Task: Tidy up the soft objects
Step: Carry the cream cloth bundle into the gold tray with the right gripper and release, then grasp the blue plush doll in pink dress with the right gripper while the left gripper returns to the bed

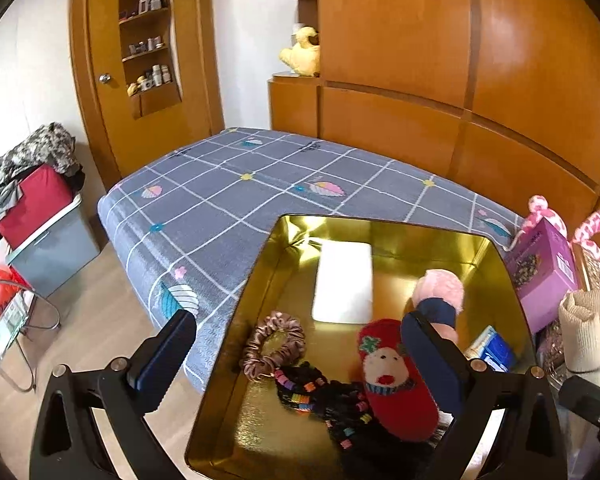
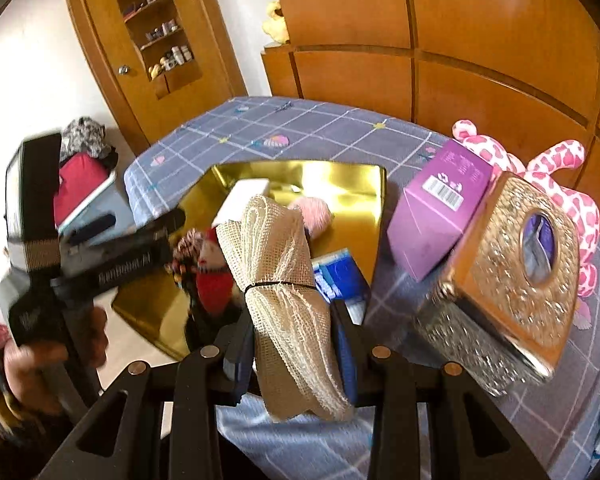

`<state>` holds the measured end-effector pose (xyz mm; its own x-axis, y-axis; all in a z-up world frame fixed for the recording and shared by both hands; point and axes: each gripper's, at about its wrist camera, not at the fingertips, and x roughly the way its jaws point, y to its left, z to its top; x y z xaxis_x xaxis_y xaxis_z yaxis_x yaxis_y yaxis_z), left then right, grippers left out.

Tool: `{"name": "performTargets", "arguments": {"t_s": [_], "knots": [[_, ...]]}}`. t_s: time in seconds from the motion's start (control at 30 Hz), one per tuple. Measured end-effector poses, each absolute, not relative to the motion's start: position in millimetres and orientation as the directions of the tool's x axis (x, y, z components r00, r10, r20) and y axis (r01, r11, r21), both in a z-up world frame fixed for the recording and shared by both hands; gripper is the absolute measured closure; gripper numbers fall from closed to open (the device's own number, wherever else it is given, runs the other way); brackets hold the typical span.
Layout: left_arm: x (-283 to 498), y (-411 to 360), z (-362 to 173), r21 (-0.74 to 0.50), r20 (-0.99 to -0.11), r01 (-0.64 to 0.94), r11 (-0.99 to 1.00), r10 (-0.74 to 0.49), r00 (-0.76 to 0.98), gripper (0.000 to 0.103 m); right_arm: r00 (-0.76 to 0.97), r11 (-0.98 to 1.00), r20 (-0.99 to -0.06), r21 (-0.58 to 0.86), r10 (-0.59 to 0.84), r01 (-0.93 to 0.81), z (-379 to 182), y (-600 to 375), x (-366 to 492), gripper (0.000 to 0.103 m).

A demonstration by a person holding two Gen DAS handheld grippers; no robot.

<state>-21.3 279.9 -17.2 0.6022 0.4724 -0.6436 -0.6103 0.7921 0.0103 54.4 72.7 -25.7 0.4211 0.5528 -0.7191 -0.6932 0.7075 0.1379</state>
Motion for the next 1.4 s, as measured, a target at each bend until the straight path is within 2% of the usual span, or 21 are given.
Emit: {"name": "performTargets", "arguments": {"t_s": [0.23,0.4,0.53,0.93,1.4], "knots": [[-21,289,-21,-0.007,-0.66,-0.631,0.776,0.471,0.586,0.0,0.405,0.716,-0.726,0.172,0.557,-0.676,-36,87,68,0.068],[-22,288,-19,0.004,-0.648,-0.624,0.781,0.478,0.593,0.0,0.344,0.703,-0.749,0.222,0.567,-0.675,-58,98,79,0.063],[-20,283,-20,0.014,-0.648,-0.615,0.788,0.475,0.595,0.0,0.356,0.711,-0.751,0.208,0.556,-0.672,-64,94,76,0.054],[-18,262,-15,0.033,-0.636,-0.577,0.816,0.463,0.617,0.0,0.437,0.749,-0.733,0.146,0.521,-0.647,-61,72,59,0.054],[-19,216,-7,0.055,-0.606,-0.462,0.885,0.397,0.689,0.0,0.592,0.806,-0.661,0.033,0.461,-0.591,-40,24,36,0.054]]}}
